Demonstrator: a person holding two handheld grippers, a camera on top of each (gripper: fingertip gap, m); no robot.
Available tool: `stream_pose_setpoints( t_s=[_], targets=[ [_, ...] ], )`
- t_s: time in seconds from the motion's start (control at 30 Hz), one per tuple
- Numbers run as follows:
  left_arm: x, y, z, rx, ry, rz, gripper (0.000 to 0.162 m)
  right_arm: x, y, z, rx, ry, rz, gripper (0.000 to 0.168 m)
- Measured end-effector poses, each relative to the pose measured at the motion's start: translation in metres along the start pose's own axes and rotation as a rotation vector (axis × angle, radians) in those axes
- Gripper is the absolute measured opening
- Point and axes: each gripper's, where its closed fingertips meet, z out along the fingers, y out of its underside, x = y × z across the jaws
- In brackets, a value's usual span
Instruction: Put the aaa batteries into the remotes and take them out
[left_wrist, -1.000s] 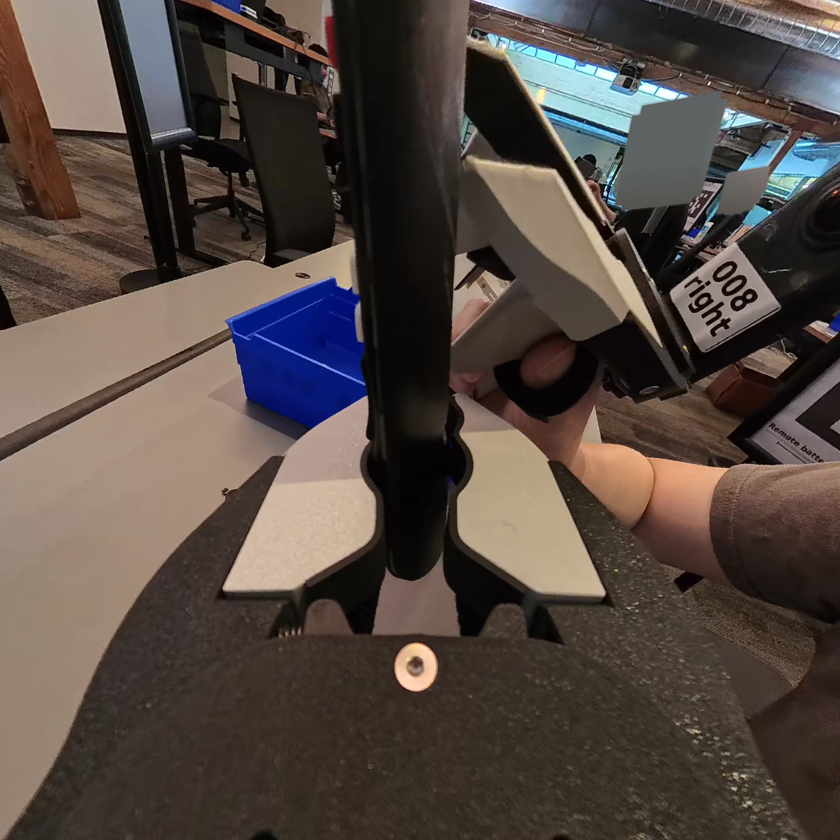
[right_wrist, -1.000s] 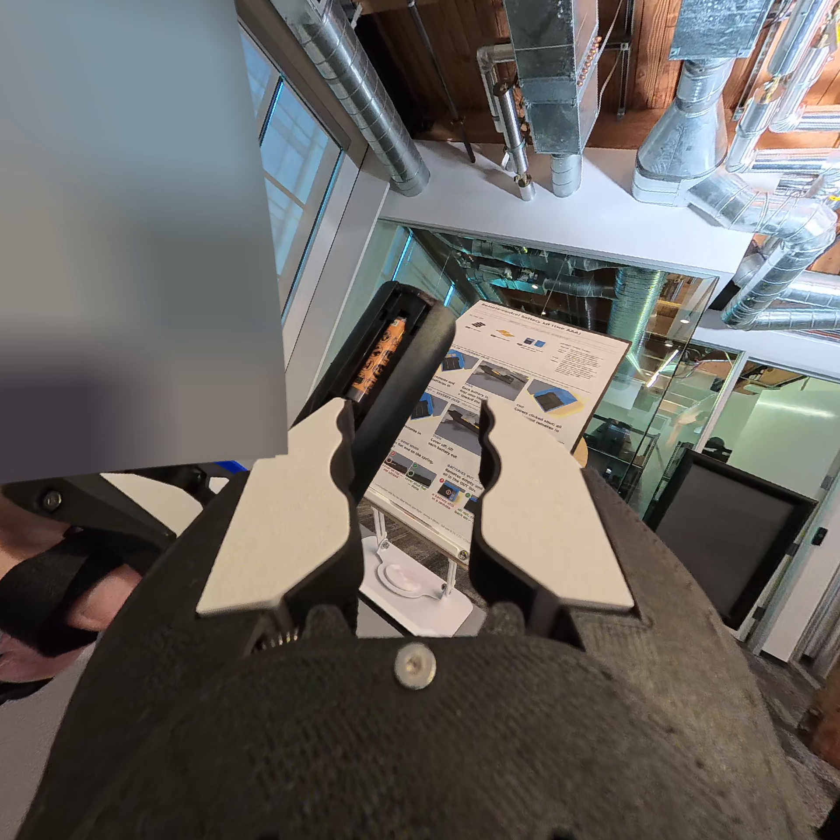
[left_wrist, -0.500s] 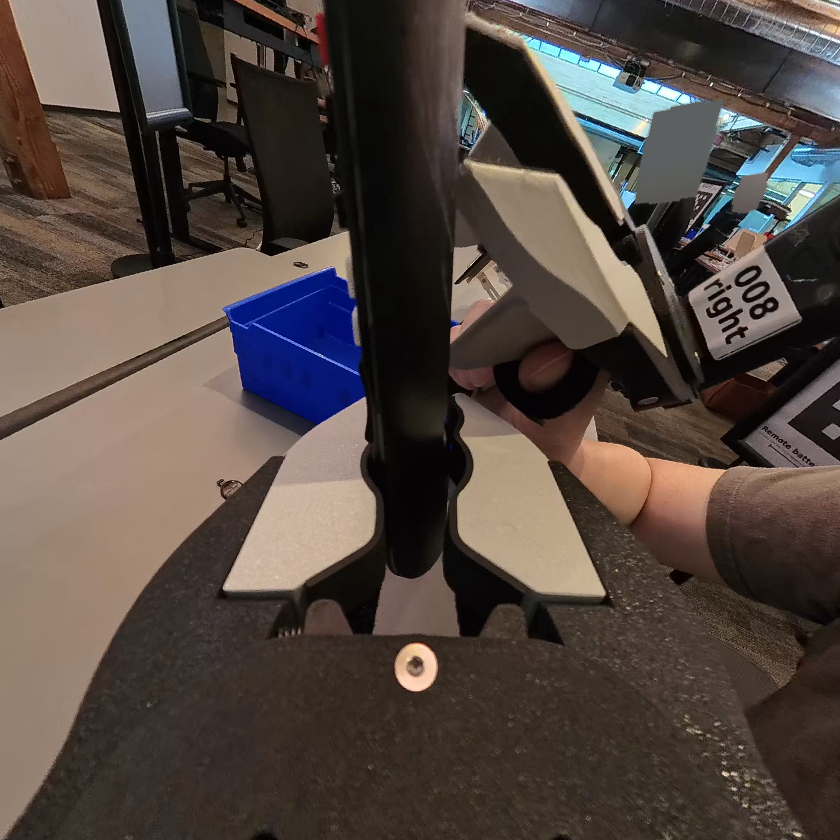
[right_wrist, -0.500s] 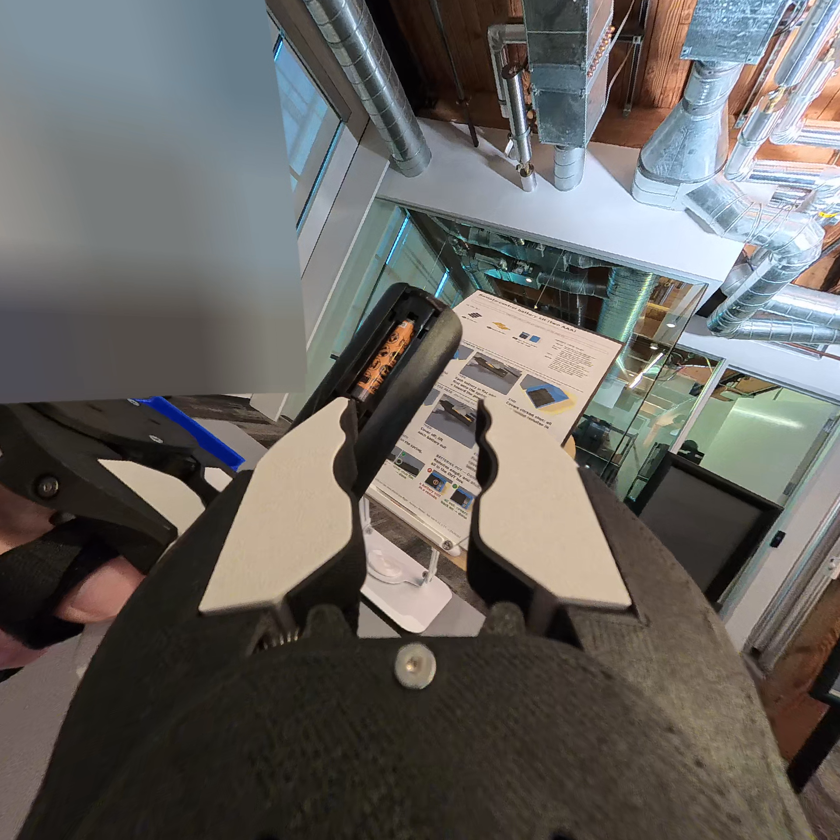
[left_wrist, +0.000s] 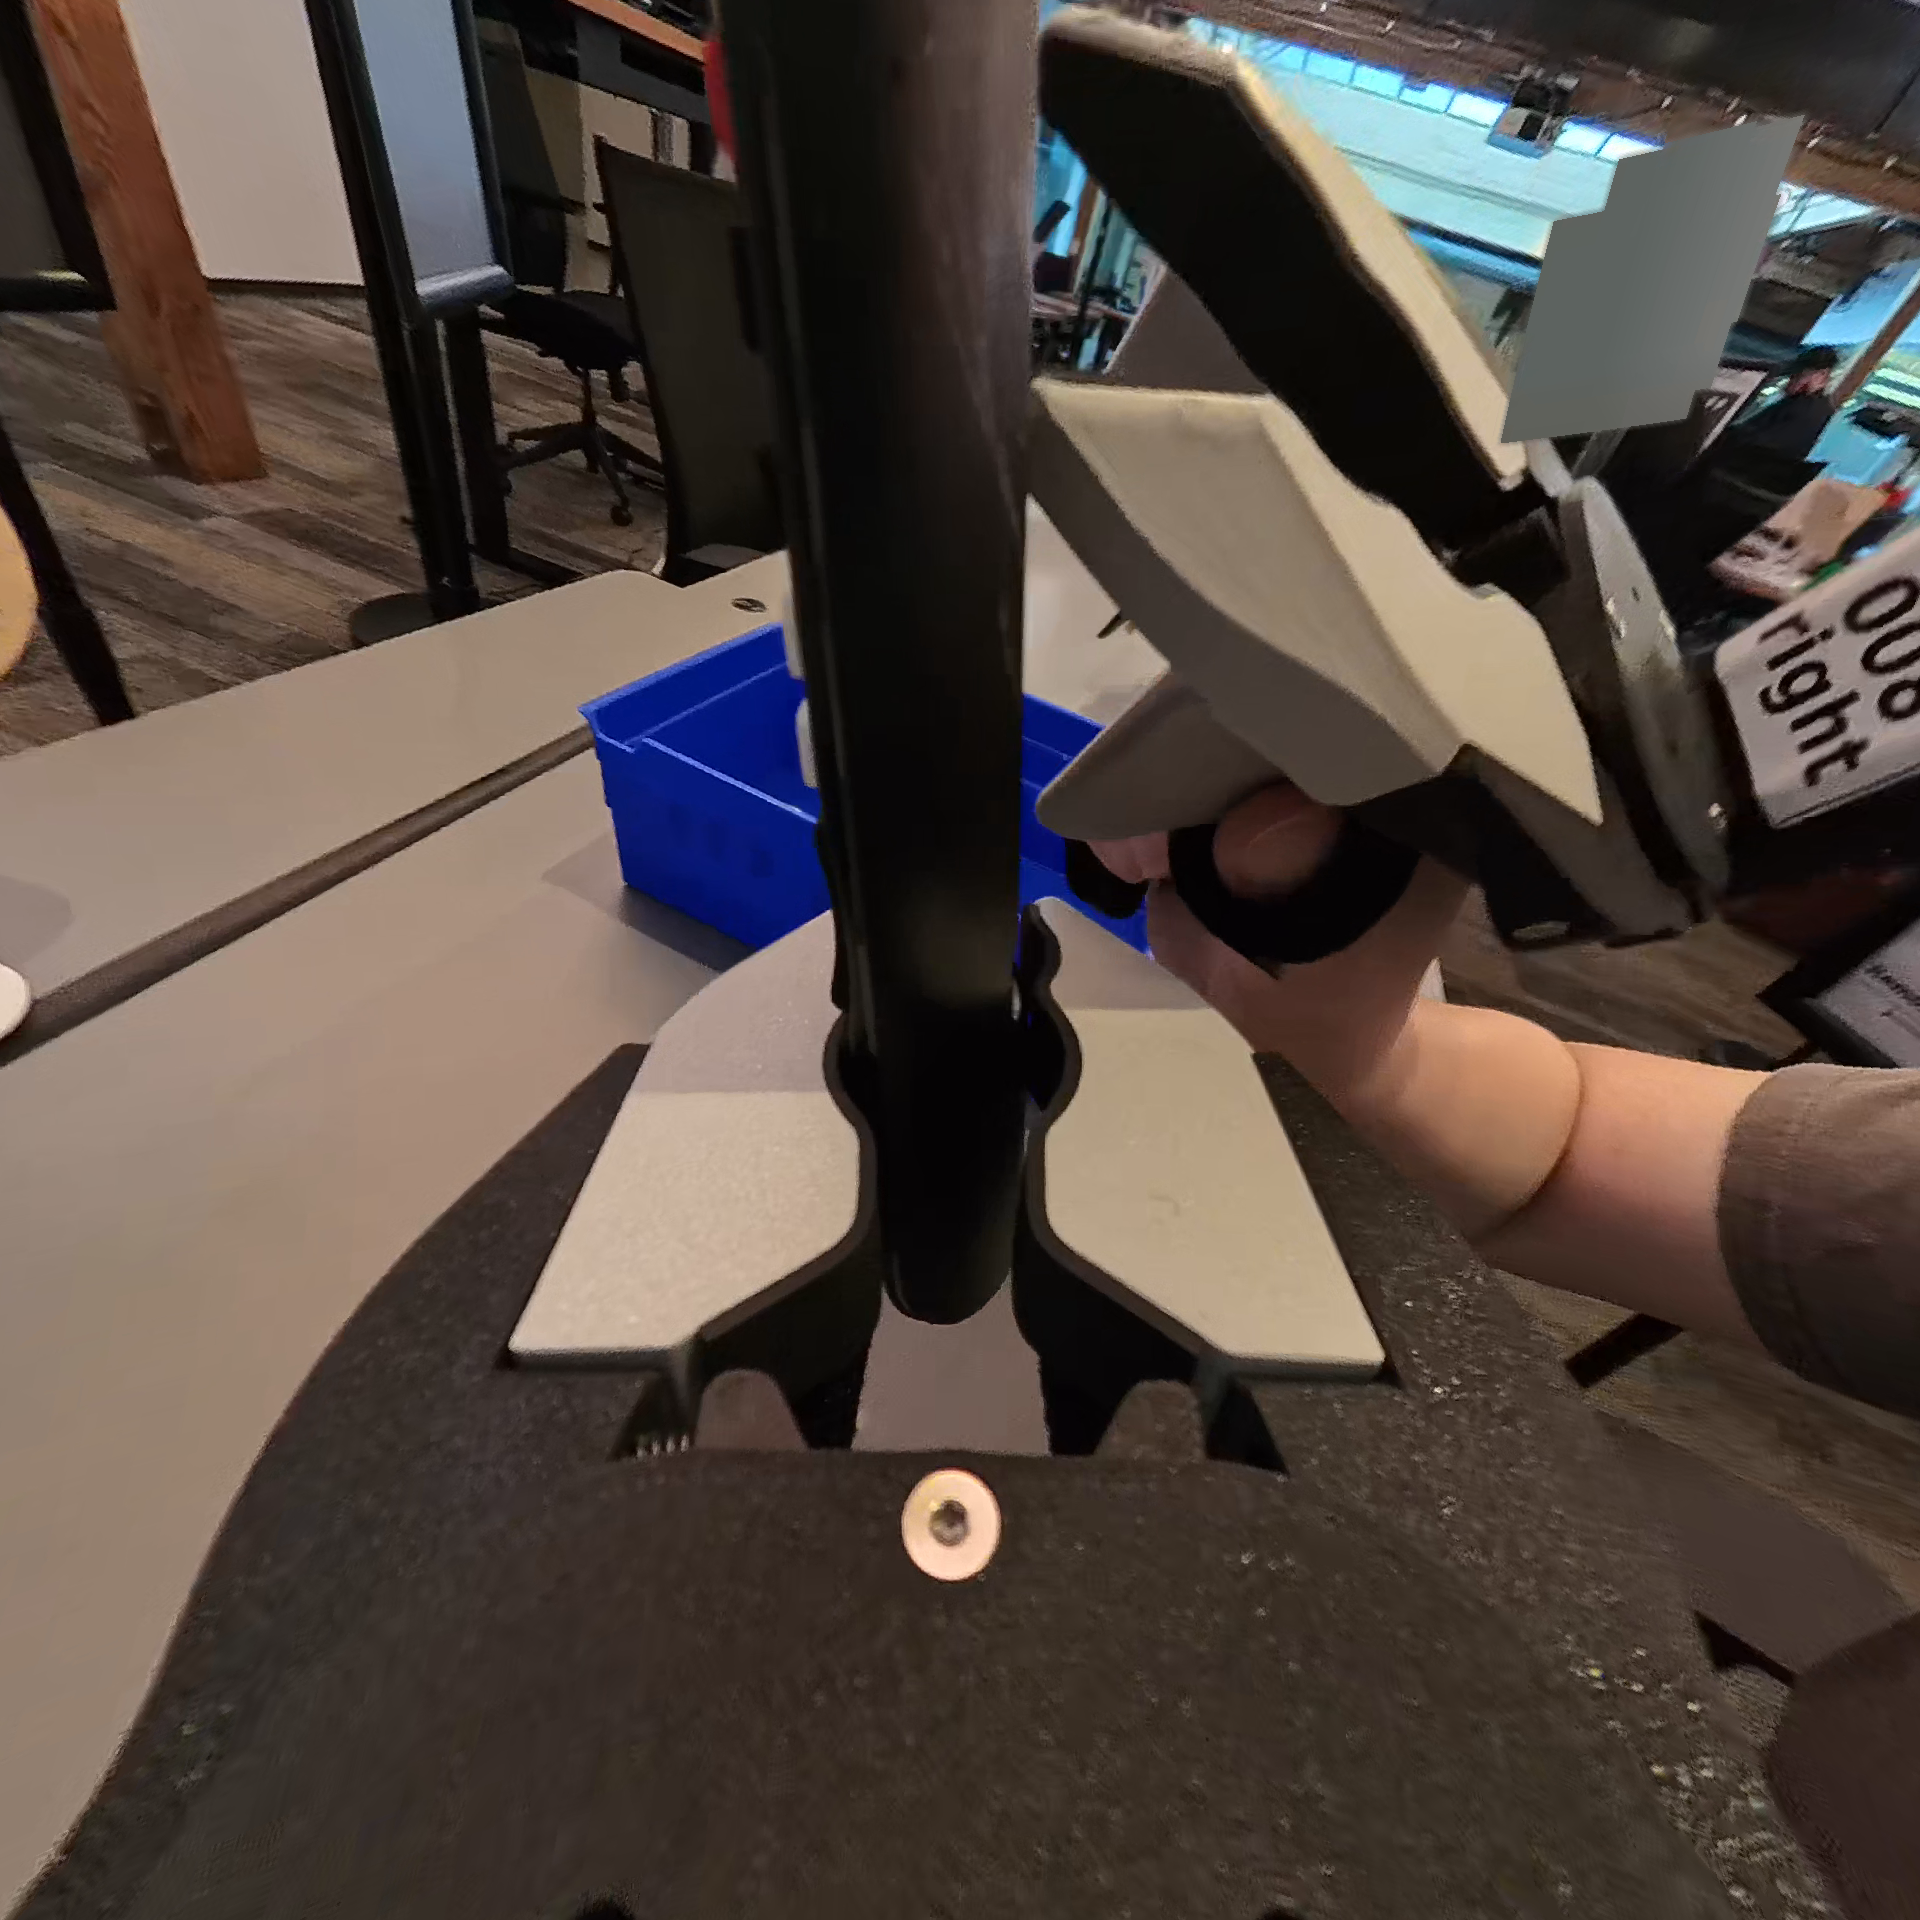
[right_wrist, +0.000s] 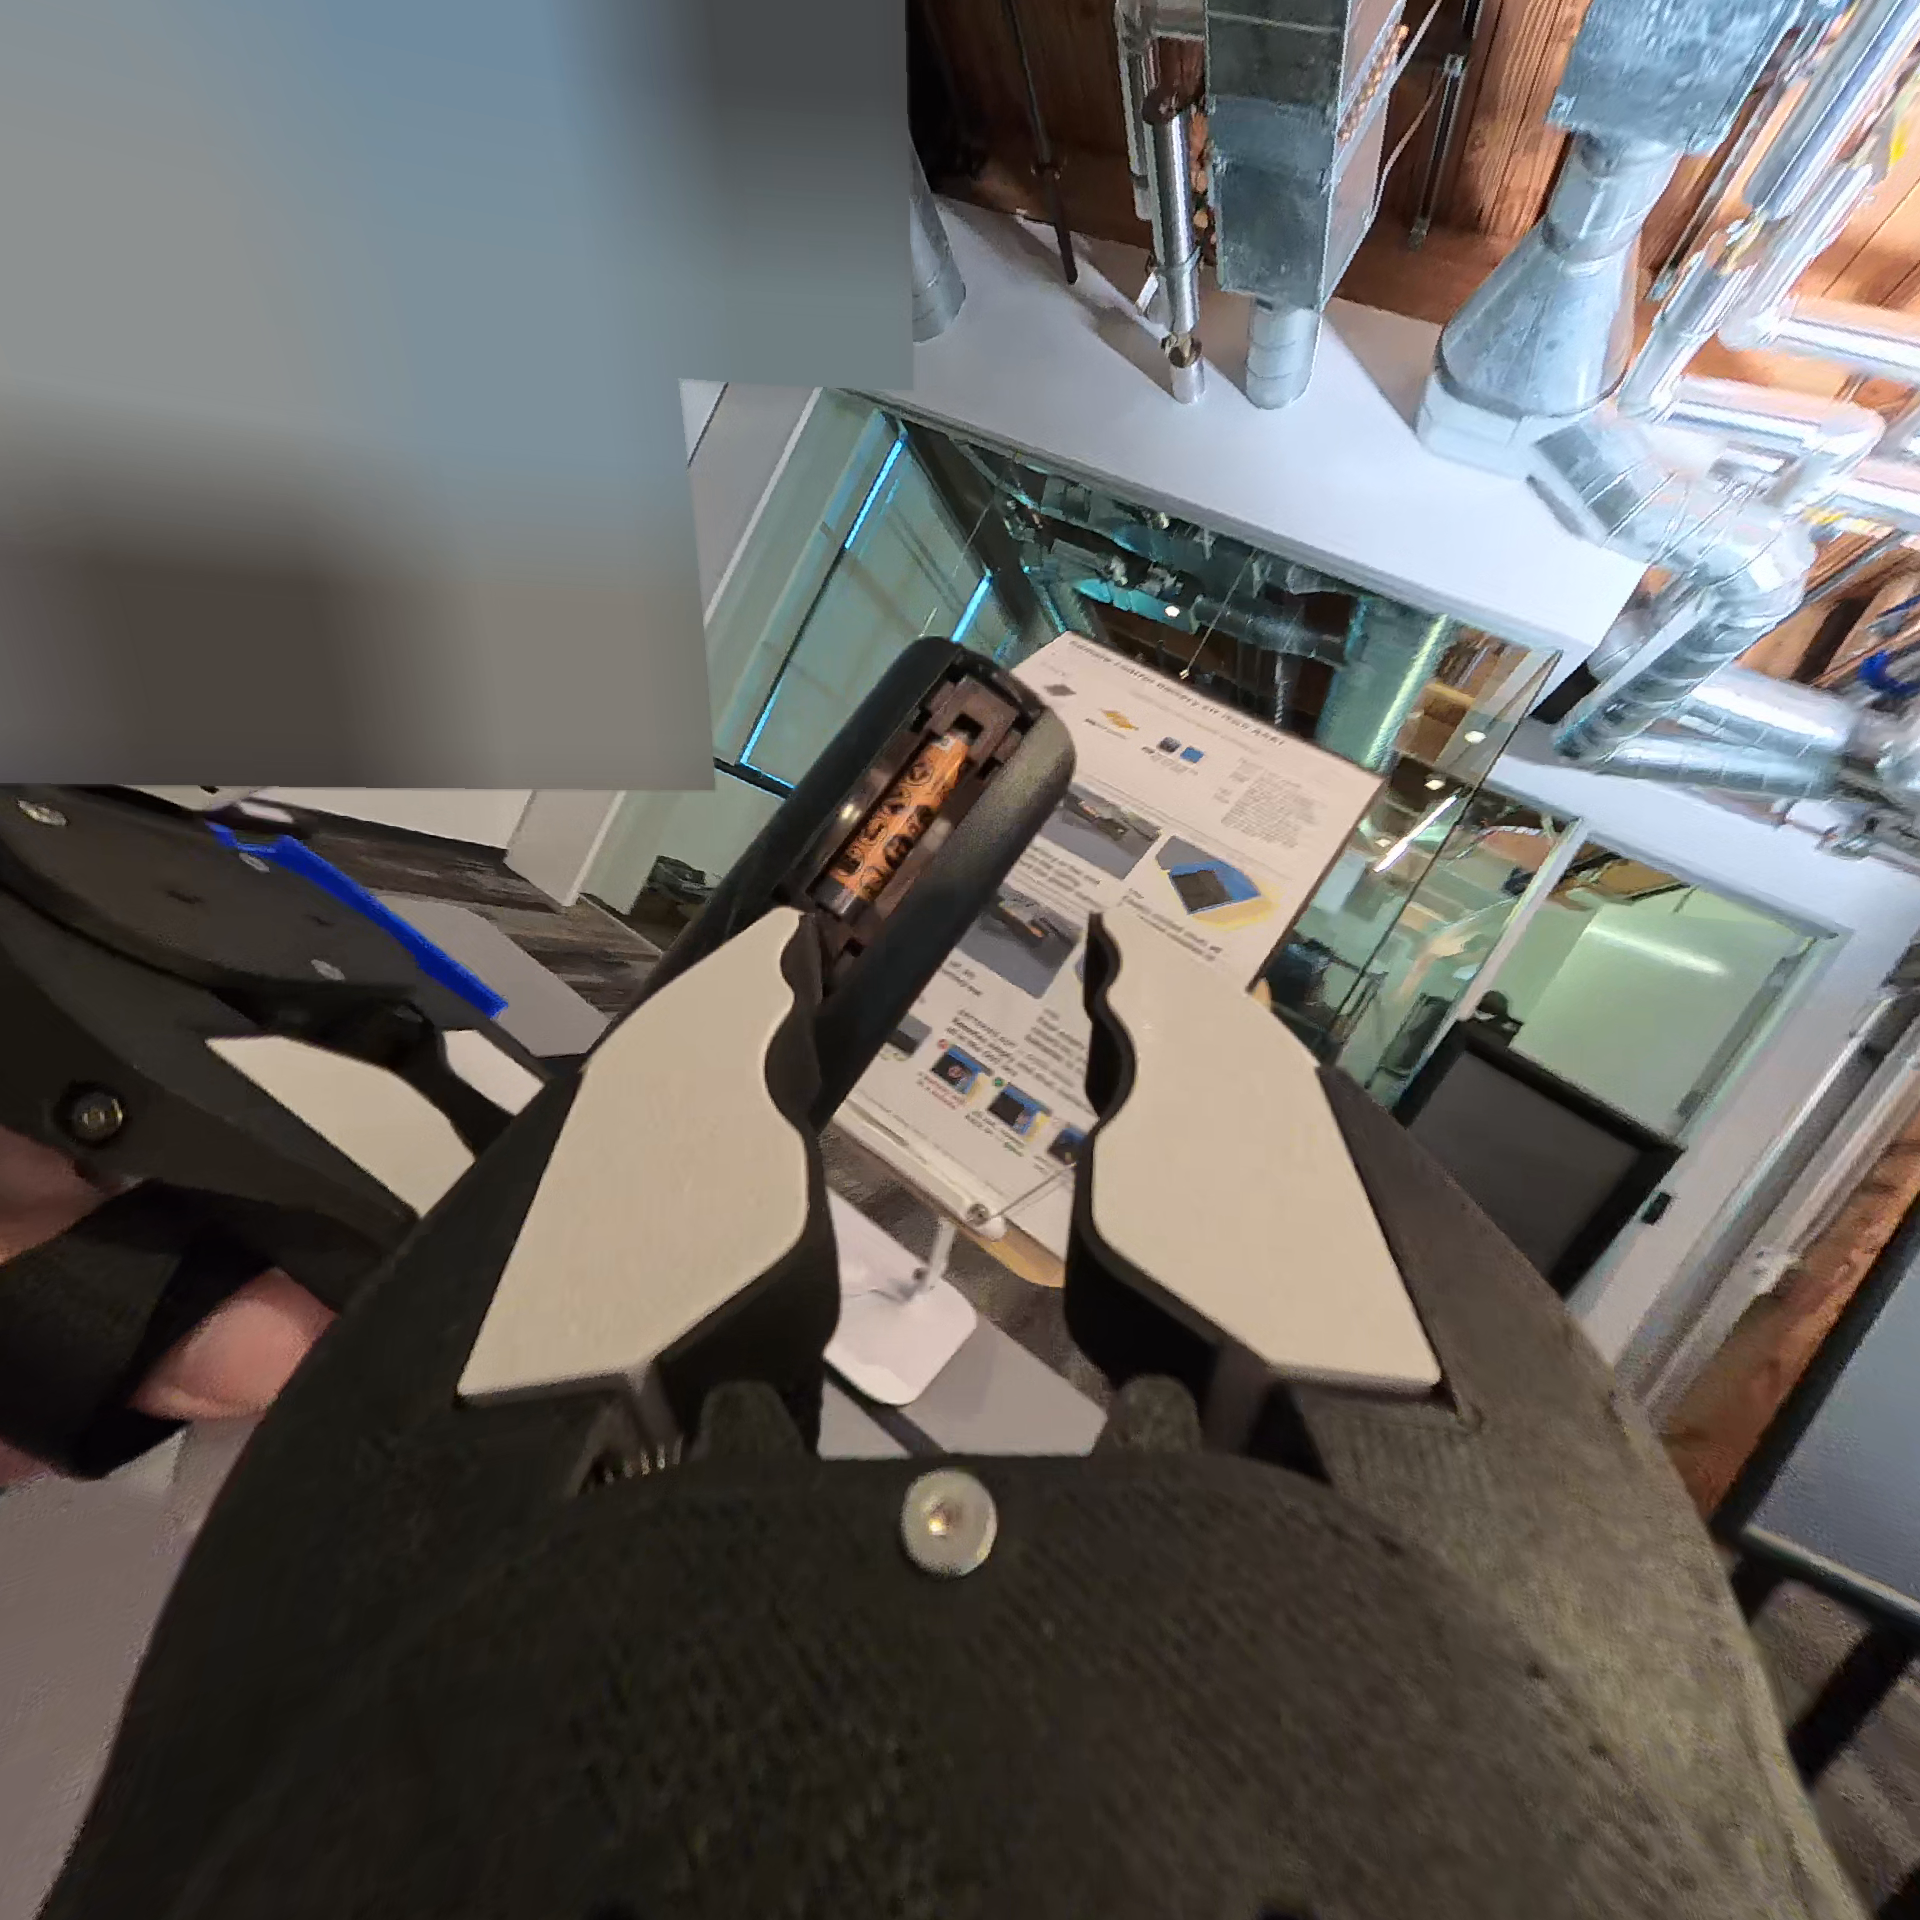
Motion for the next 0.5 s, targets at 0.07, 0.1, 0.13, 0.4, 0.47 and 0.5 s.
stream_pose_setpoints(
  t_s=[0.07, 0.1, 0.13, 0.4, 0.47, 0.5],
  targets=[
    [-0.002, -0.002, -0.001, 0.009, -0.028, 0.038, 0.025, 0.001, 0.001, 0.0, -0.008, -0.033, 0.089, 0.051],
    [-0.003, -0.003, -0.002, 0.009, -0.042, 0.057, 0.025, 0.001, 0.001, 0.001, -0.014, -0.054, 0.136, 0.051],
    [-0.004, -0.003, -0.002, 0.008, -0.057, 0.075, 0.025, 0.001, 0.002, 0.001, -0.025, -0.075, 0.18, 0.051],
    [-0.008, -0.007, -0.003, 0.042, -0.111, 0.166, 0.026, -0.006, 0.002, 0.001, -0.071, -0.141, 0.276, 0.035],
    [-0.009, -0.011, -0.005, 0.056, -0.141, 0.213, 0.026, -0.005, 0.001, 0.001, -0.085, -0.164, 0.328, 0.036],
    [-0.009, -0.012, -0.006, 0.062, -0.15, 0.226, 0.026, -0.005, 0.002, 0.001, -0.1, -0.183, 0.363, 0.036]
  ],
)
